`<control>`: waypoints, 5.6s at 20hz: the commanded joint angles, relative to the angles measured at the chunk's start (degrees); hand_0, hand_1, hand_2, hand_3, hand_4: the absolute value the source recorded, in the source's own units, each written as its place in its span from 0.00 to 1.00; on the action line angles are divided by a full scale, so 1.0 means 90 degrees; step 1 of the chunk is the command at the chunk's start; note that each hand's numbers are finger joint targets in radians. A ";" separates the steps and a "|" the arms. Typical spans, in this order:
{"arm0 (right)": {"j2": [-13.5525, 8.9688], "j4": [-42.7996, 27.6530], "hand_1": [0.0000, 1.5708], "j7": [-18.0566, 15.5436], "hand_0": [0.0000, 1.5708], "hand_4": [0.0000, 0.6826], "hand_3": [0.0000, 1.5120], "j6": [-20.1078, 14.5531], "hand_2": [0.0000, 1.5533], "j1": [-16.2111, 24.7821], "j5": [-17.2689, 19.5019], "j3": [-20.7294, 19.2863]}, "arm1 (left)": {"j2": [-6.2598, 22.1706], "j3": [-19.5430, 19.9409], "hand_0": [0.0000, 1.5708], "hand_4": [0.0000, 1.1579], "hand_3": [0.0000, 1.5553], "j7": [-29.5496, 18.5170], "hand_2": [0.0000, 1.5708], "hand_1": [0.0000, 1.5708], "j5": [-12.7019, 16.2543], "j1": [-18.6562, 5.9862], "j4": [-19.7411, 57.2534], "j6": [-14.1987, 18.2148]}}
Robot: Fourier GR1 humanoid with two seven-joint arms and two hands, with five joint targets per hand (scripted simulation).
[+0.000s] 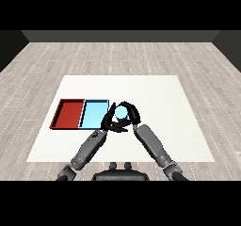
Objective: Pick the blue can and put it in the blue box
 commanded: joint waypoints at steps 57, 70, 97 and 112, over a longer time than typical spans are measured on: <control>-0.0001 -0.0527 0.00 0.0352 0.00 0.00 0.00 -0.0387 0.00 0.0138 -0.0701 0.0862 | -0.0009 -0.0099 1.00 0.99 0.96 0.0054 1.00 1.00 -0.0127 -0.0428 0.0612 0.1184; -0.0616 -0.2215 0.00 0.0798 0.00 0.00 0.00 0.0489 0.00 0.1219 -0.0889 -0.0160 | -0.0010 0.0163 1.00 0.97 0.97 -0.0194 1.00 1.00 -0.0642 -0.0134 0.0656 0.1360; -0.1408 -0.2861 0.00 0.0586 0.00 0.00 0.00 0.0918 0.00 0.2489 -0.1384 -0.2189 | 0.1631 0.2086 1.00 0.91 0.96 0.0774 1.00 1.00 -0.1086 -0.1737 0.4339 0.0787; -0.1093 -0.2178 0.00 0.0133 0.00 0.00 0.00 0.1139 0.00 0.2459 -0.1463 -0.2337 | 0.1432 0.1740 0.96 0.74 0.35 0.1910 0.89 0.96 -0.1784 -0.2139 0.6343 0.0610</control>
